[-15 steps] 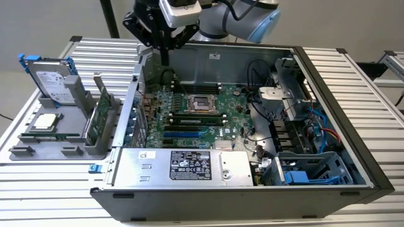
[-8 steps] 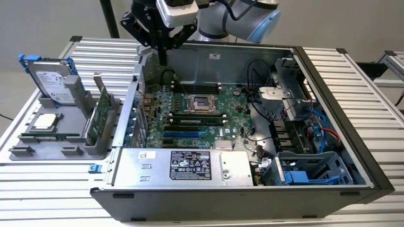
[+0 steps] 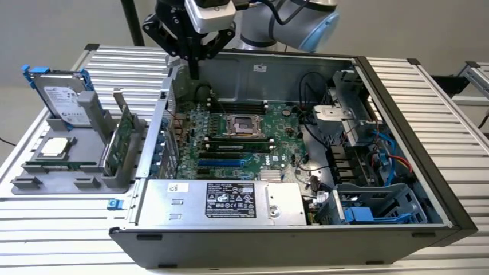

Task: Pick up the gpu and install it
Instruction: 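Reach for the gpu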

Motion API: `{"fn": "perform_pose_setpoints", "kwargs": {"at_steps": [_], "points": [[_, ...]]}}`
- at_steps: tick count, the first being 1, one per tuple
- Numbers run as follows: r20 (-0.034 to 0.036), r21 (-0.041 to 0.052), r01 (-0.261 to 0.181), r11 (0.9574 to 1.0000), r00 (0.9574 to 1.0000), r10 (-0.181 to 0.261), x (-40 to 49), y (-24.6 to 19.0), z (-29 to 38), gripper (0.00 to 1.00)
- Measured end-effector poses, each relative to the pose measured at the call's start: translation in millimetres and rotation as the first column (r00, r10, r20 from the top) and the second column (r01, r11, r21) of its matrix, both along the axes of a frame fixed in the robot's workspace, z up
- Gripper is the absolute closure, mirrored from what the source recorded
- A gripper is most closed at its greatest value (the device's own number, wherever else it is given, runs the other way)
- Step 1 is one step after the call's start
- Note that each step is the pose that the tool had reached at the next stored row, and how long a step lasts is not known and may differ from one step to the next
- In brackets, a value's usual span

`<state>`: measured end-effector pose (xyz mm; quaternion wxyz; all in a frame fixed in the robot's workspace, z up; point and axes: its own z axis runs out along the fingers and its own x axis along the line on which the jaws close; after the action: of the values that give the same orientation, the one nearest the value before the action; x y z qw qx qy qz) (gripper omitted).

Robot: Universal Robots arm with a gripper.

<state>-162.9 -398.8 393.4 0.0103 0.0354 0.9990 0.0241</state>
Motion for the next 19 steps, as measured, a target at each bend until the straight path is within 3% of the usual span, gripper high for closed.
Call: {"fn": "perform_pose_setpoints", "kwargs": {"at_steps": [19], "points": [[-0.0001, -0.0001, 0.000, 1.0000, 1.0000, 0.000, -11.7, 0.0, 0.0, 1.00]]}}
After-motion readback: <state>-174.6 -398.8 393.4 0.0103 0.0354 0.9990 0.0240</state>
